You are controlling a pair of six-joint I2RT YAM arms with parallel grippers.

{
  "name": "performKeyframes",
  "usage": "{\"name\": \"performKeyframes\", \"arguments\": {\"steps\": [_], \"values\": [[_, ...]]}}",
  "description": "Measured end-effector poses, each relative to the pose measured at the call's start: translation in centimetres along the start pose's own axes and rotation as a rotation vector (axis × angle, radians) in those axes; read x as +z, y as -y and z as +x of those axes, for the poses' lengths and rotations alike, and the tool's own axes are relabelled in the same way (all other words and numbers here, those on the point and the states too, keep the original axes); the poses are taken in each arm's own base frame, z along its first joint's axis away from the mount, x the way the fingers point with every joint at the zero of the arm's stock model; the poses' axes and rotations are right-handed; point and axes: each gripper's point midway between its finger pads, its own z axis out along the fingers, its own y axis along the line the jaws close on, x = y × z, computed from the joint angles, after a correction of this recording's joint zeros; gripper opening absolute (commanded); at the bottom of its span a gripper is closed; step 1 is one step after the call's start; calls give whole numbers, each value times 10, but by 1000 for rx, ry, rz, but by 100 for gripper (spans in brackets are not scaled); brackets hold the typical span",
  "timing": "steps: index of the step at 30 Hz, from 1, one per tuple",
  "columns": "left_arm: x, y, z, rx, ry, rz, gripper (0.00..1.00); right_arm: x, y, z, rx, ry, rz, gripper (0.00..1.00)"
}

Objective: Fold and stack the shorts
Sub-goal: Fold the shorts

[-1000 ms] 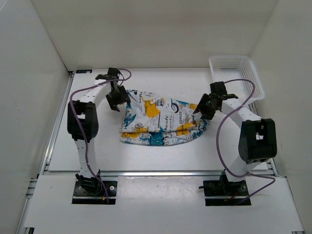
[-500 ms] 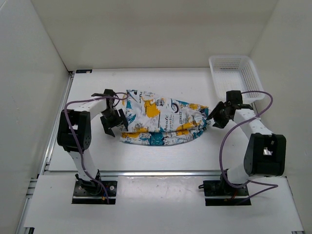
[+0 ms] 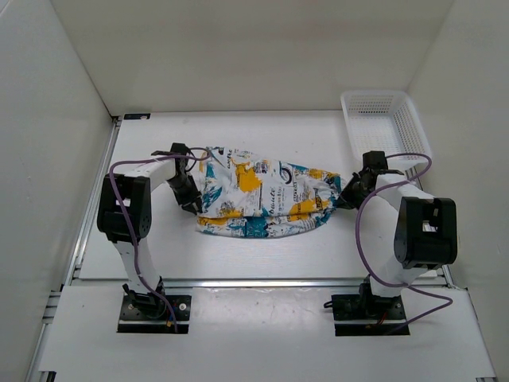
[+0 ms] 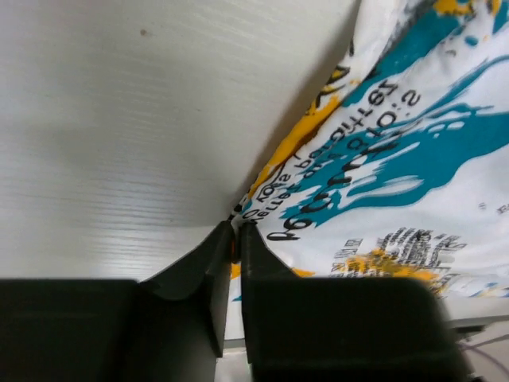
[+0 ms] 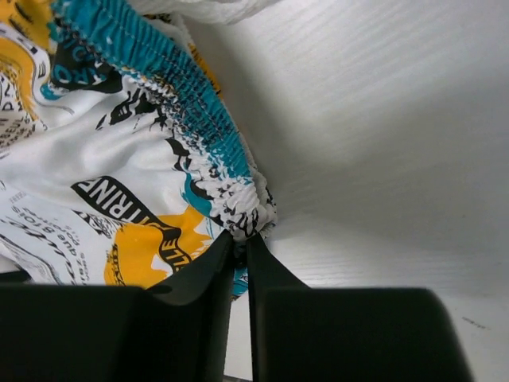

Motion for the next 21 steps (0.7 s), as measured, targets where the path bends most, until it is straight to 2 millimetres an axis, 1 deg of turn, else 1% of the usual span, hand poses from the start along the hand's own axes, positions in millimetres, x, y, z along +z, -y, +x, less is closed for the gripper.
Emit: {"name": "performKeyframes", "arguments": {"steps": [1,2,8,10,12,14,16,19,21], "values": [[0,0,-1,-1,3,-1,13,0,0,0,-1,2,-2,0],[0,0,-1,1,5,-1,10,0,-1,-1,-2,2,-2,0],[-2,0,-3,-4,16,-4,10,-1,-1,0,-12,6,2,0],[-6,0,-4,-5,25,-6,10,-3,-2,-1,-20,10,5,0],[-16,3,-9,-5,46,0,10,-8,-6,-4,-33,22,4,0],[-33,10,-18,-4,80,18,10,-14,-14,-12,-47,44,-6,0],[-57,21,-33,0,136,50,10,-22,-25,-22,-57,69,-22,0],[-98,38,-56,13,239,102,10,-40,-49,-45,-77,126,-65,0],[-125,49,-68,27,300,134,10,-56,-68,-61,-95,175,-103,0]]}}
